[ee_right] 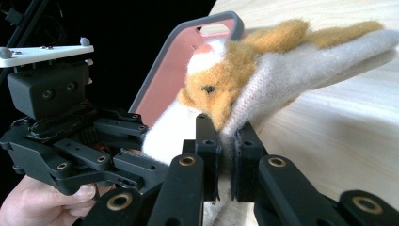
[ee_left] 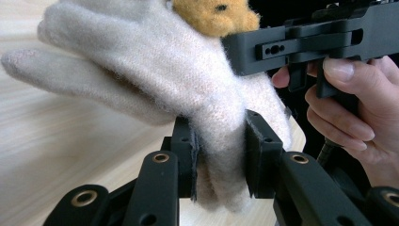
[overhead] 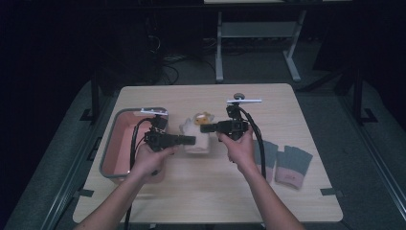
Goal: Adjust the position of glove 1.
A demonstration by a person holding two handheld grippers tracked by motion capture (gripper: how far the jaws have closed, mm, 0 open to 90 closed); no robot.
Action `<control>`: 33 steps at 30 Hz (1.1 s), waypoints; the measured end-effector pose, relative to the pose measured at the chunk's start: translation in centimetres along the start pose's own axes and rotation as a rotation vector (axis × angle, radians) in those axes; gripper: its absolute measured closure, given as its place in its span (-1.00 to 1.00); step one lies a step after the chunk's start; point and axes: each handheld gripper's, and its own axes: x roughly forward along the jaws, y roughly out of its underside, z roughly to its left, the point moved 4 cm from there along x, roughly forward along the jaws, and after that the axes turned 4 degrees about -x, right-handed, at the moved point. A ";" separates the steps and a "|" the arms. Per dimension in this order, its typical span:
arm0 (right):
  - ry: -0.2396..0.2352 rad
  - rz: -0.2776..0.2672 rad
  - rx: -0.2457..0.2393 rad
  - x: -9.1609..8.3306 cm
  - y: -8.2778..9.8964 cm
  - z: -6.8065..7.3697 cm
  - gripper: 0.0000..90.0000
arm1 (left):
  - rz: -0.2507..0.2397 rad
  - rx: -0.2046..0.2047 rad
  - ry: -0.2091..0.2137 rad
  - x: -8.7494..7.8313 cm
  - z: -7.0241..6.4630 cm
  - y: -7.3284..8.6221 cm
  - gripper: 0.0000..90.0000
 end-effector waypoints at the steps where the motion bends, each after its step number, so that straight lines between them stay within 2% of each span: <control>1: -0.002 0.009 -0.008 0.3 -0.4 0.4 0.86 | -0.008 0.002 -0.001 -0.6 0.1 -0.2 0.53; 9: -0.013 0.019 -0.042 1.4 -1.9 1.9 0.86 | -0.033 0.018 -0.019 -2.6 0.5 -1.1 0.53; 15: -0.029 0.035 -0.058 2.8 -3.0 3.1 0.86 | -0.051 0.016 -0.035 -4.3 1.1 -1.5 0.53; 25: -0.039 0.055 -0.084 4.5 -4.0 4.7 0.86 | -0.073 0.015 -0.056 -6.5 1.9 -1.7 0.53; 33: -0.064 0.067 -0.100 6.2 -4.9 6.1 0.86 | -0.082 0.013 -0.075 -8.6 2.6 -2.0 0.53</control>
